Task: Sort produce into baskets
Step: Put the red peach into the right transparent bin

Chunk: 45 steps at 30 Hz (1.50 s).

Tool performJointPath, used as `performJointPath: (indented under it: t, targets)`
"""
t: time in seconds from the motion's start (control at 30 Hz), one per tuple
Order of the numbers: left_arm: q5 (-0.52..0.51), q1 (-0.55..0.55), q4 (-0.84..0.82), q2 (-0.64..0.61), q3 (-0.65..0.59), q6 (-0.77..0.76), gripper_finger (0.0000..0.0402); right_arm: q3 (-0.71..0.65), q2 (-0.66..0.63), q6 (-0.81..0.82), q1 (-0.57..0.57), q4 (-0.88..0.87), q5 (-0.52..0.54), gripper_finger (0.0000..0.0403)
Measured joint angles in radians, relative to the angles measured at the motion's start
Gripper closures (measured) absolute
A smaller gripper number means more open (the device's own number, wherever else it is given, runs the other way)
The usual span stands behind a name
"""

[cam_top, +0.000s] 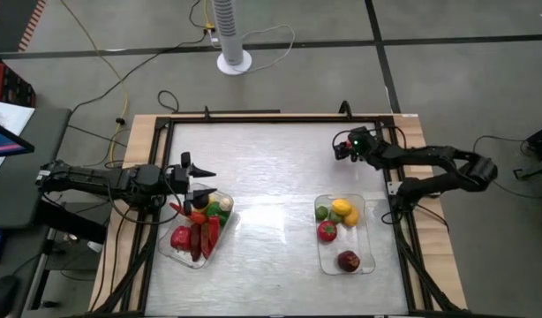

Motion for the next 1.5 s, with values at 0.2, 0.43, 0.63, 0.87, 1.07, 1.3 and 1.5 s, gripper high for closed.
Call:
performJointPath:
  t: [0.2,0.43,0.63,0.87,1.07,1.3,1.5]
  targets:
    - [0.001,0.000,0.000,0.000,0.000,-0.008,0.0189,-0.001,0.105,-0.033,-0.005,0.108,-0.017,0.0078]
    - [0.010,0.000,0.000,0.000,0.000,-0.006,0.0189,-0.001,0.140,-0.053,0.006,0.121,0.019,0.0103]
    - [0.010,0.000,0.000,0.000,0.000,-0.005,0.0189,-0.001,0.140,-0.059,0.005,0.121,0.026,0.0143]
    - [0.011,0.000,0.000,0.000,0.000,-0.006,0.0189,-0.001,0.140,-0.060,0.009,0.113,0.023,0.0217]
    - [0.038,0.000,-0.013,0.000,0.015,-0.016,0.0189,0.030,0.072,-0.075,0.010,-0.046,-0.082,0.0264]
    - [0.063,0.000,-0.063,-0.001,0.076,-0.025,0.0189,0.145,-0.169,-0.085,0.115,-0.466,-0.336,0.0265]
    - [0.054,0.000,-0.069,0.000,0.077,-0.067,0.0189,0.212,-0.435,-0.012,0.327,-0.669,-0.547,0.0264]
